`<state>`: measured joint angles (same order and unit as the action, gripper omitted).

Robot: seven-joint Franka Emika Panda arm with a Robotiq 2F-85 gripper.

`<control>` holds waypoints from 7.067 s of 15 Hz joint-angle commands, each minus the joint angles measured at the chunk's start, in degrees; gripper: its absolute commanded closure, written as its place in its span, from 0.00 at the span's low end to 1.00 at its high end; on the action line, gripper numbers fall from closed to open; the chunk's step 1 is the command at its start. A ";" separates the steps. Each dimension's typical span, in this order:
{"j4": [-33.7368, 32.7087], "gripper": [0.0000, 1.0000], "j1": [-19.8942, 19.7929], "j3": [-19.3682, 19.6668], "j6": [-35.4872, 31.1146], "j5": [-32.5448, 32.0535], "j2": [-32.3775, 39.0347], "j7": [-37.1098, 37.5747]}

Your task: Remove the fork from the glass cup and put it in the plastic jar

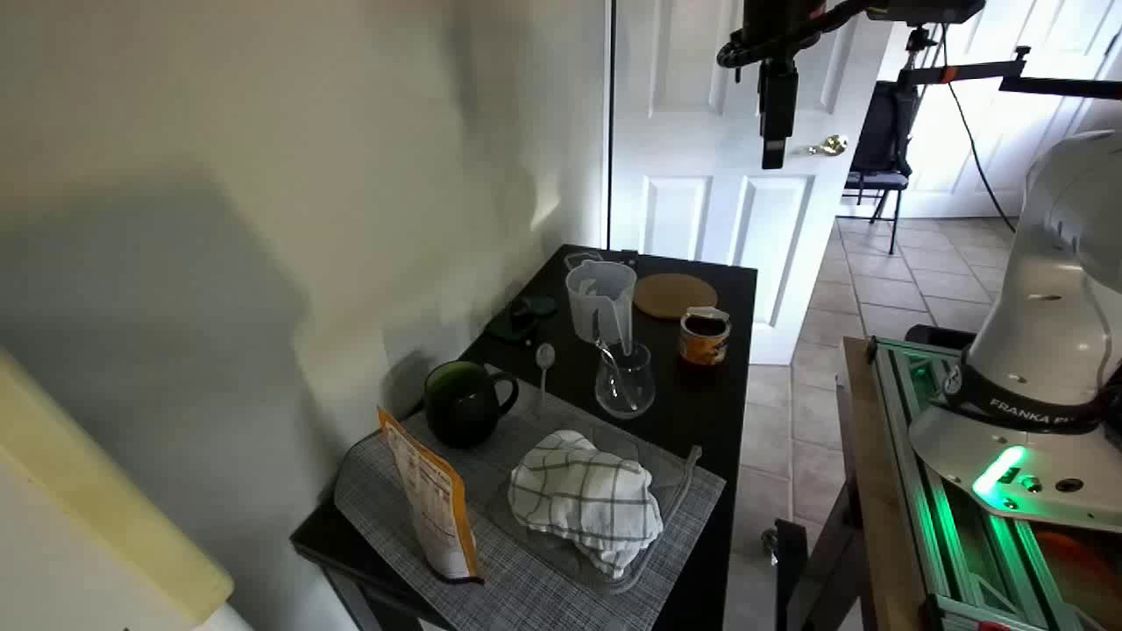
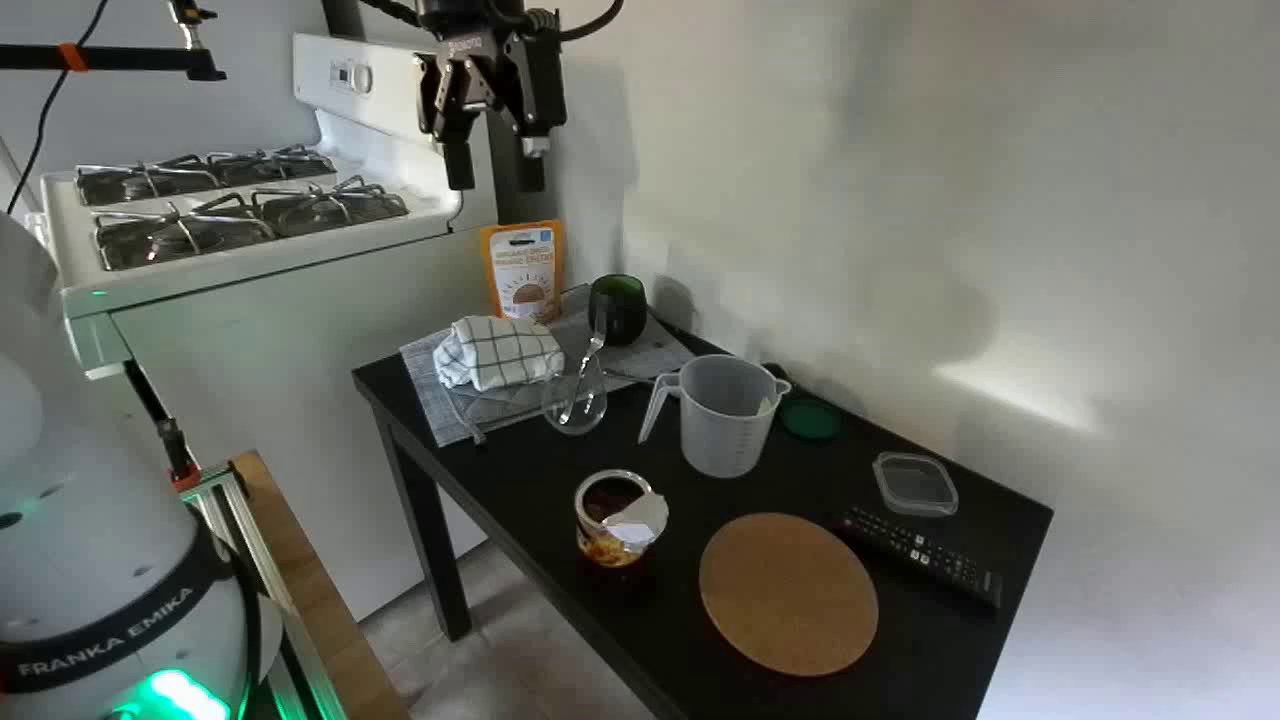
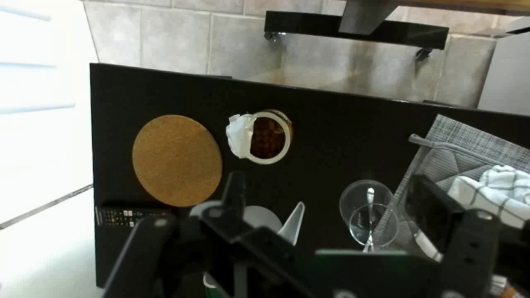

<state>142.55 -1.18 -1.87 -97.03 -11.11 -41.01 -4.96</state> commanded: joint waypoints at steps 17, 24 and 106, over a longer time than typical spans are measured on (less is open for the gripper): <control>0.01 0.00 1.56 0.13 -1.44 -0.47 1.83 0.59; -3.00 0.00 6.24 0.82 -9.02 0.01 14.73 -8.89; -0.10 0.99 1.77 3.56 -33.71 5.80 14.89 -42.57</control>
<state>137.92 1.97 -0.36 -129.56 -3.74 -19.03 -52.47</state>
